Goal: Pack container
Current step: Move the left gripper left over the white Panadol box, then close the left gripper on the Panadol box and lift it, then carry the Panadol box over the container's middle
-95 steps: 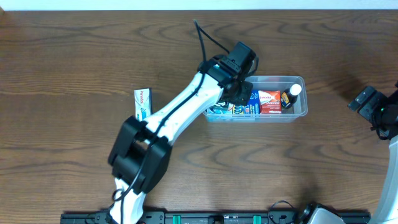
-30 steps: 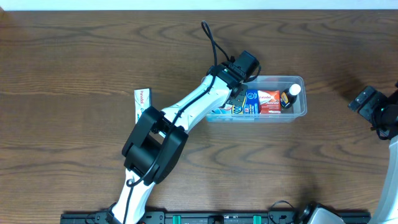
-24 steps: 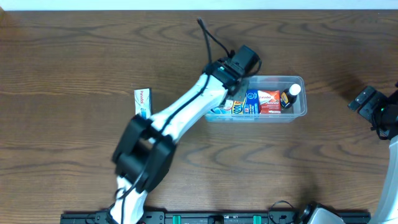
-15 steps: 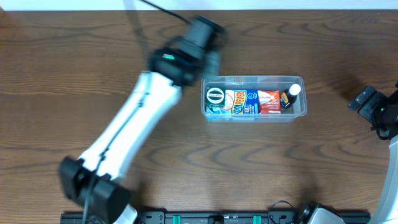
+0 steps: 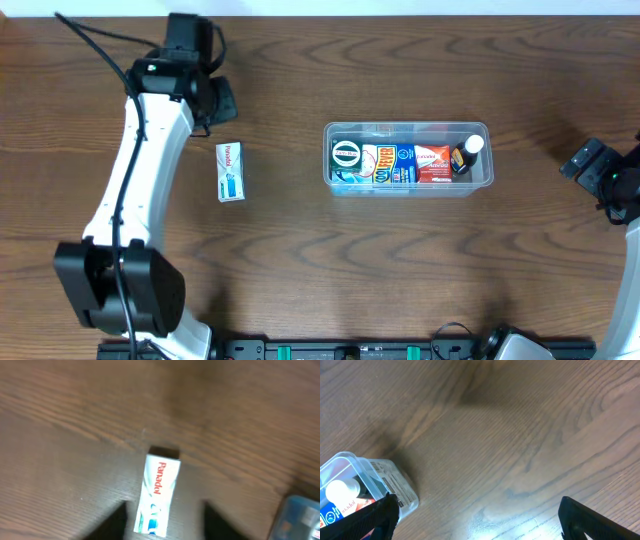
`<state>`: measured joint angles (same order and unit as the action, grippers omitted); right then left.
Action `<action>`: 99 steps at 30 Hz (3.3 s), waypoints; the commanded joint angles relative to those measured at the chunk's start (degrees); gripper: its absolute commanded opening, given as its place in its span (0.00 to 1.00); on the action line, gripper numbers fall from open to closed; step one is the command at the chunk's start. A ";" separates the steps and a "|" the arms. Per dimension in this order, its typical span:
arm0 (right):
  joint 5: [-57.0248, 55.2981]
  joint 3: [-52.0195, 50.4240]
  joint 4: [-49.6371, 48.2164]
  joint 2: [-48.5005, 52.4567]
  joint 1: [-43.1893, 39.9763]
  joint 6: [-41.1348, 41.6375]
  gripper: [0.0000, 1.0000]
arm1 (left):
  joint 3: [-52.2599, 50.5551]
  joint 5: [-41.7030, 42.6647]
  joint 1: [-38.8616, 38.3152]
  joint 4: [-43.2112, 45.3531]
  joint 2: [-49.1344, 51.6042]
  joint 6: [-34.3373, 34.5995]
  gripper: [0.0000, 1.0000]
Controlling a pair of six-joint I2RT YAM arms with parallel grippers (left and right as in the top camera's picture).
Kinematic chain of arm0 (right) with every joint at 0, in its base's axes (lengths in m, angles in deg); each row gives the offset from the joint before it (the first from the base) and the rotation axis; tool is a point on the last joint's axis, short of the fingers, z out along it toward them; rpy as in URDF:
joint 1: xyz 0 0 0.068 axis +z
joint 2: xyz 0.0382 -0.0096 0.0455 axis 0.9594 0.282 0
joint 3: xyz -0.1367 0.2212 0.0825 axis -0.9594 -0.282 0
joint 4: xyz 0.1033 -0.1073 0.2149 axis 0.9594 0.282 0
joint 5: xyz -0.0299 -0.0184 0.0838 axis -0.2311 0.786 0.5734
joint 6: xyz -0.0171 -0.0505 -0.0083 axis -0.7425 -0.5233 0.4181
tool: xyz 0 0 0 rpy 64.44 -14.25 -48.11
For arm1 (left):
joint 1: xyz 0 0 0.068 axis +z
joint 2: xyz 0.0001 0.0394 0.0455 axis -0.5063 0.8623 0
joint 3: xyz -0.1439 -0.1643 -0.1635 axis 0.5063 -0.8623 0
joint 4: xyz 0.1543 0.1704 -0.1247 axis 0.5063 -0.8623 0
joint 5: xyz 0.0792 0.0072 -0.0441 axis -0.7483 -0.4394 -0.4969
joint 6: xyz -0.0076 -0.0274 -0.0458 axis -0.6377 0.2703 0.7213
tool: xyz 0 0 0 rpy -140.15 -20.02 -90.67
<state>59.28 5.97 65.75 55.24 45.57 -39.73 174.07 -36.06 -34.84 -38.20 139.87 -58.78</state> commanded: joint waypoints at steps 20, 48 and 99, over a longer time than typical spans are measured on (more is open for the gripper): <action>-0.59 0.81 -0.09 0.07 -0.48 0.92 0.99 | -8.59 1.86 0.50 4.46 15.43 0.07 0.84; -0.59 0.81 -0.09 0.07 -0.48 0.92 0.99 | -13.77 3.37 0.50 6.51 15.82 -2.08 0.63; -0.59 0.81 -0.09 0.07 -0.48 0.92 0.99 | -12.90 13.64 -41.99 37.05 -8.22 -33.68 0.45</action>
<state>59.28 5.97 65.75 55.24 45.57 -39.73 160.50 -22.97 -74.25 -2.16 128.38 -87.99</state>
